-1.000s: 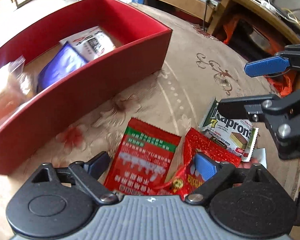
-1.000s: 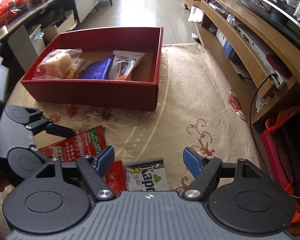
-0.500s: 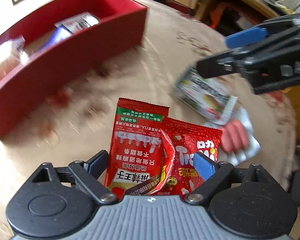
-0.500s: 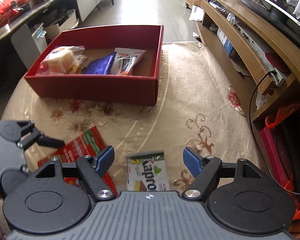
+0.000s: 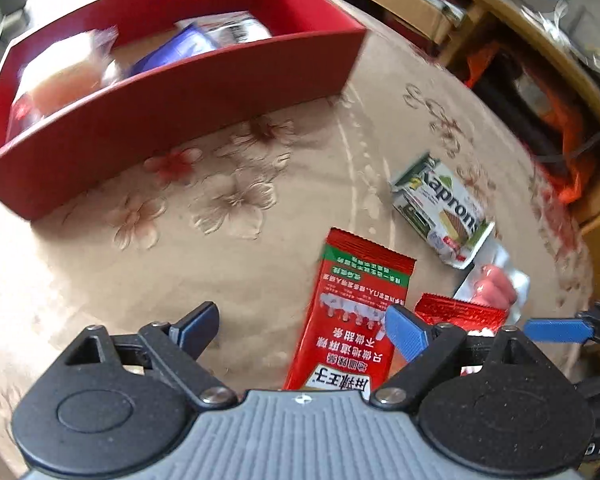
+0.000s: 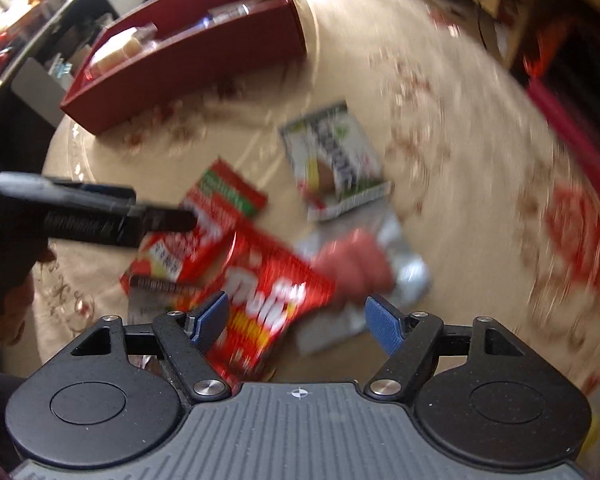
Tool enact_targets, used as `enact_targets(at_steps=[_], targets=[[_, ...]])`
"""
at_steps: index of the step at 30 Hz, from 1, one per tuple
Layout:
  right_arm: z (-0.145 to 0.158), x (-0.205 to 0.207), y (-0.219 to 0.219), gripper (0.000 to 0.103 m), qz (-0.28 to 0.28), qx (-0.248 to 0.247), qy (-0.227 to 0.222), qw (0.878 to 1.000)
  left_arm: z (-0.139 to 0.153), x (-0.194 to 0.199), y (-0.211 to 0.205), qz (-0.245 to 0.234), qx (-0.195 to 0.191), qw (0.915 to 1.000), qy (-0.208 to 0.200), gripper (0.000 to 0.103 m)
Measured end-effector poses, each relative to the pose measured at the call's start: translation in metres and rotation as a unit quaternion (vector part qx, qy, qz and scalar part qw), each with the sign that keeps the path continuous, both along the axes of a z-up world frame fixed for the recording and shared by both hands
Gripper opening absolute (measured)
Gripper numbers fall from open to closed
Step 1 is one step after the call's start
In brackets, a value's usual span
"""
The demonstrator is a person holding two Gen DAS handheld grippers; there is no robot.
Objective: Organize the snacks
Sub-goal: 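Grasp the red spicy-strip bag with the left tool while the right tool grasps the red Trolli bag, then lift both red bags and carry them over the red box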
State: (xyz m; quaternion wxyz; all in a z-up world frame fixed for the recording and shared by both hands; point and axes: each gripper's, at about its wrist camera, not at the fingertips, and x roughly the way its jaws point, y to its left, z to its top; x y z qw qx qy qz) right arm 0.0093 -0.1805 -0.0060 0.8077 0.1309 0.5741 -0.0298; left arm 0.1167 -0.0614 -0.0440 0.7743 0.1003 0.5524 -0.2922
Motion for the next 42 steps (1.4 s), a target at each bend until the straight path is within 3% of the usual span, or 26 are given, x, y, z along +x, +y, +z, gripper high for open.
enact_targets(at_steps=[4,9,14,18,24,29,33,34,36,37,42], targets=[[-0.012,-0.003,0.007,0.079,-0.053,0.038,0.015,0.998,0.002,-0.004,-0.013,-0.040,0.013,0.9989,-0.017,0.086],[-0.017,0.001,0.023,0.078,-0.101,0.030,-0.002,0.994,-0.003,-0.009,-0.022,-0.067,0.051,0.9956,-0.042,0.086],[-0.018,0.010,0.039,0.079,-0.119,0.008,-0.003,0.993,0.003,-0.010,-0.021,-0.078,0.045,0.9948,-0.048,0.086],[-0.017,0.015,0.056,0.075,-0.087,-0.044,0.002,0.995,0.004,-0.009,-0.018,-0.074,0.047,0.9951,-0.046,0.086],[-0.017,0.005,0.040,0.061,-0.066,-0.075,0.014,0.995,0.007,-0.012,-0.014,-0.078,0.044,0.9952,-0.042,0.086],[-0.015,-0.007,0.027,0.059,-0.052,-0.086,0.013,0.995,-0.002,-0.016,-0.022,-0.087,0.050,0.9947,-0.025,0.086],[-0.015,-0.009,0.028,0.059,-0.032,-0.100,0.007,0.995,-0.008,-0.024,-0.035,-0.093,0.080,0.9909,-0.054,0.087],[-0.017,-0.010,0.029,0.059,-0.029,-0.098,0.007,0.995,-0.008,-0.025,-0.037,-0.088,0.080,0.9914,-0.054,0.085],[-0.021,-0.009,0.029,0.061,-0.022,-0.096,0.006,0.995,-0.004,-0.026,-0.039,-0.081,0.076,0.9922,-0.057,0.060],[-0.022,-0.008,0.030,0.062,-0.019,-0.097,0.004,0.995,-0.002,-0.028,-0.040,-0.077,0.078,0.9921,-0.061,0.055],[-0.021,-0.004,0.025,0.067,-0.014,-0.084,0.000,0.996,0.002,-0.032,-0.030,-0.038,0.081,0.9946,-0.053,0.049]])
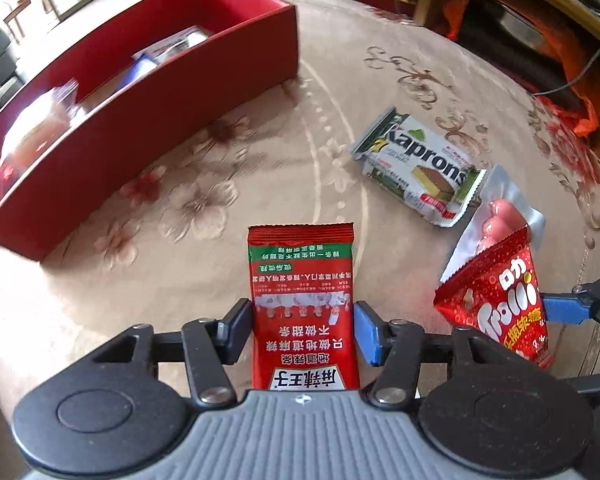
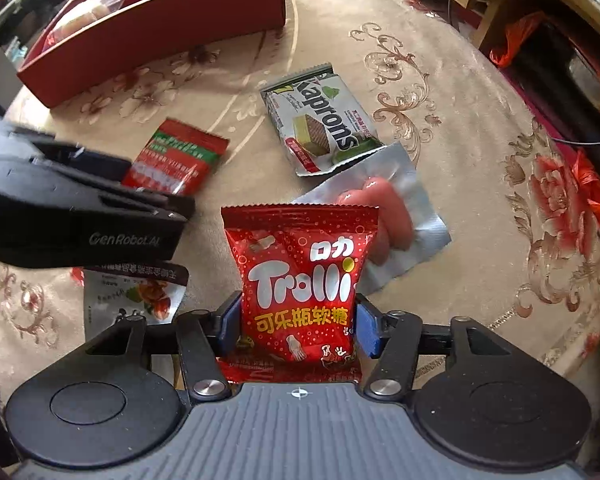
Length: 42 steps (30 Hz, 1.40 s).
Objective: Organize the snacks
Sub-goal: 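Lift both red bags and carry them over the red box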
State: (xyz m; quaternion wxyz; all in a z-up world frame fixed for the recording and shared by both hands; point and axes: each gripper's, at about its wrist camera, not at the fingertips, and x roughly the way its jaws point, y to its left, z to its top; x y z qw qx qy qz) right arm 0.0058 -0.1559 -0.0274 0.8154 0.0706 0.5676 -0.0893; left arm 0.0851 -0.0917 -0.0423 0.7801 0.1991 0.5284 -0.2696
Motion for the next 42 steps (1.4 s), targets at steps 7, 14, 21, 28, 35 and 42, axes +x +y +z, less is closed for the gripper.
enact_targets(at_steps=[7,14,21,28,35,42], targets=[[-0.010,0.005,0.012,0.102,0.047,0.010,0.004,0.999,0.003,-0.019,0.022,0.045,0.005,0.9989,0.012,0.049],[0.001,0.000,0.003,0.071,0.013,0.007,-0.012,1.000,0.000,-0.018,0.030,0.061,0.010,0.9981,0.005,0.058],[0.004,-0.006,0.007,0.058,0.022,-0.024,-0.017,0.999,0.001,-0.016,0.035,0.073,0.005,0.9973,0.013,0.054],[0.020,-0.007,0.012,0.057,0.019,-0.023,-0.039,0.999,0.008,-0.011,0.050,0.083,-0.013,0.9961,0.024,0.046],[0.028,0.005,0.021,0.057,0.037,-0.013,-0.050,0.998,0.017,-0.001,0.063,0.106,-0.040,0.9931,0.028,0.045],[0.052,0.018,0.020,0.057,0.054,0.000,-0.089,0.995,0.037,0.010,0.064,0.130,-0.072,0.9887,0.017,0.044]])
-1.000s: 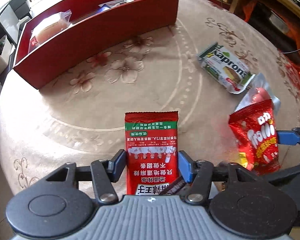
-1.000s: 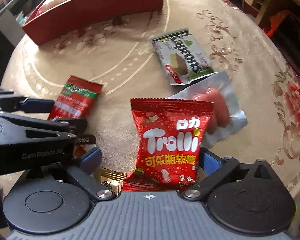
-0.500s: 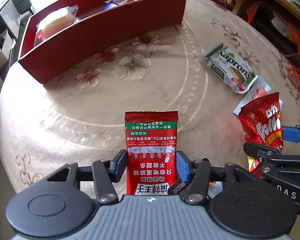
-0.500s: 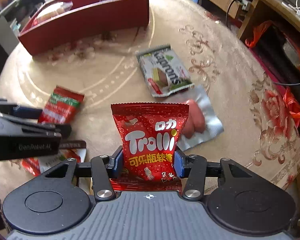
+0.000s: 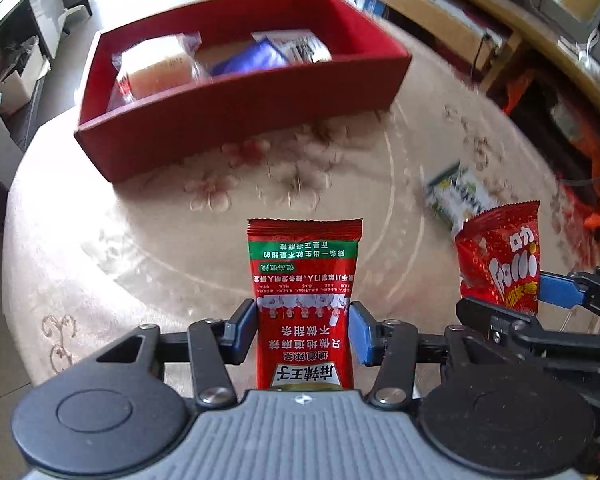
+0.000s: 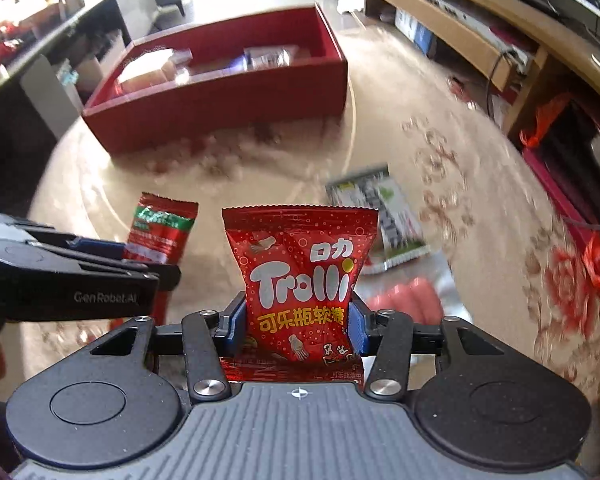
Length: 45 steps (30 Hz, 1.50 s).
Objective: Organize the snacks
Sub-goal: 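Lift both red bags and carry them over the red box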
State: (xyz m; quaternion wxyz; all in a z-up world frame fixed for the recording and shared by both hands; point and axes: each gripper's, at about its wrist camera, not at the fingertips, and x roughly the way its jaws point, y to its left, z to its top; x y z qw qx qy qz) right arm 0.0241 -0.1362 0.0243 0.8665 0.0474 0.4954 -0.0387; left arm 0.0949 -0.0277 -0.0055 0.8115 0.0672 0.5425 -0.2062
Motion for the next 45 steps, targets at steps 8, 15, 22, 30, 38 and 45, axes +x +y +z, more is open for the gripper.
enact_targets(at_steps=[8,15,22,30,38,45], targets=[[0.012,0.020,-0.013,0.057,0.005,0.010,-0.021,1.000,0.018,0.013,-0.001,0.026,-0.017,0.9993,-0.021,0.044],[0.018,0.034,-0.017,0.057,0.014,0.027,-0.034,0.999,0.017,0.027,0.002,0.053,-0.021,0.9982,-0.021,0.042],[0.025,0.042,-0.020,0.057,0.021,0.039,-0.049,0.998,0.028,0.035,0.008,0.068,-0.052,0.9960,-0.026,0.022],[0.027,0.047,-0.027,0.057,0.018,0.047,-0.050,0.997,0.004,0.040,0.004,0.080,-0.017,0.9966,-0.007,0.033],[0.025,0.045,-0.025,0.057,0.034,0.049,-0.043,0.997,-0.038,0.050,-0.005,0.116,0.023,0.9929,0.011,0.059],[0.026,0.045,-0.031,0.057,0.027,0.051,-0.044,0.997,-0.034,0.041,-0.013,0.105,0.033,0.9939,0.004,0.043]])
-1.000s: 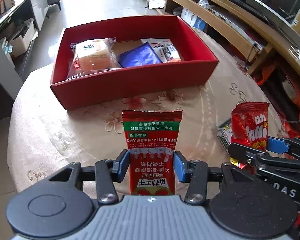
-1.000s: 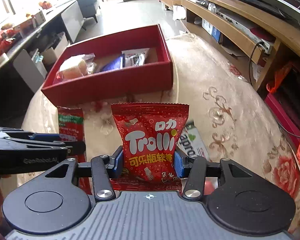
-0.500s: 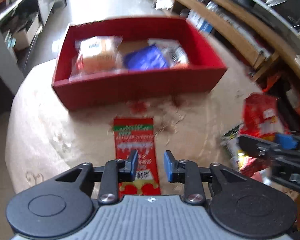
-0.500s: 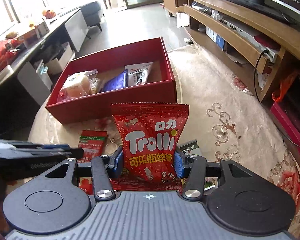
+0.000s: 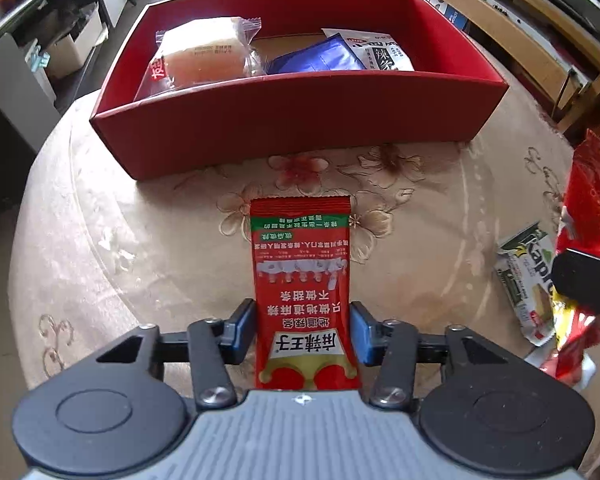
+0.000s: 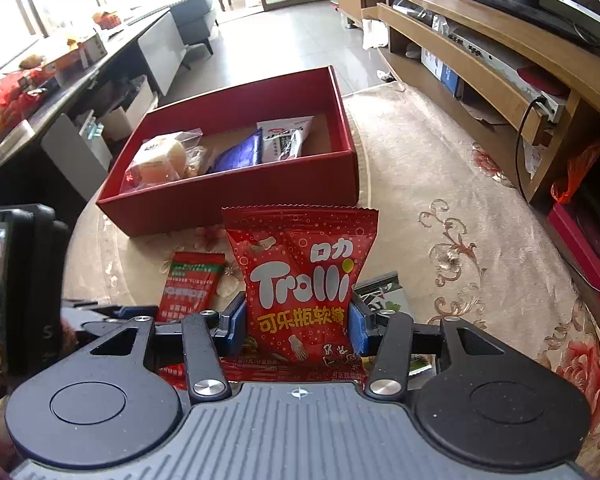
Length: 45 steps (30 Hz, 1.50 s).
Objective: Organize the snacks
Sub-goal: 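Lift both red bags and carry them over the red box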
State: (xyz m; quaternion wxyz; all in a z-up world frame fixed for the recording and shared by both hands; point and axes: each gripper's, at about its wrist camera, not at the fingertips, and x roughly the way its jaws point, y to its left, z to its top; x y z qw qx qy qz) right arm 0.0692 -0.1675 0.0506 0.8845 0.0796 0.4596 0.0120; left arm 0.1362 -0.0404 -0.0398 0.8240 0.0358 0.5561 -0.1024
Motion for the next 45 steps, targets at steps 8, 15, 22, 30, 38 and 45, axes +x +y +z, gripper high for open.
enact_targets(at_steps=[8,15,22,30,38,45], targets=[[-0.005,0.002,0.002,0.057,-0.003,-0.011,0.006,1.000,0.031,-0.005,0.011,-0.002,-0.034,0.9991,-0.024,0.042],[-0.004,0.005,0.005,0.057,-0.001,-0.012,0.000,1.000,0.054,-0.011,0.014,-0.009,-0.054,0.9973,-0.049,0.042],[0.000,0.012,0.010,0.057,0.002,-0.015,-0.008,1.000,0.069,-0.010,0.012,-0.007,-0.057,0.9954,-0.077,0.042],[0.004,0.024,0.011,0.057,0.003,-0.021,-0.017,1.000,0.078,0.001,0.010,-0.002,-0.060,0.9938,-0.094,0.042],[0.010,0.038,0.012,0.057,0.006,-0.020,-0.029,0.999,0.089,0.014,0.008,0.008,-0.058,0.9920,-0.112,0.042],[0.015,0.053,0.013,0.057,0.007,-0.022,-0.038,0.999,0.095,0.028,0.008,0.016,-0.057,0.9906,-0.123,0.042]])
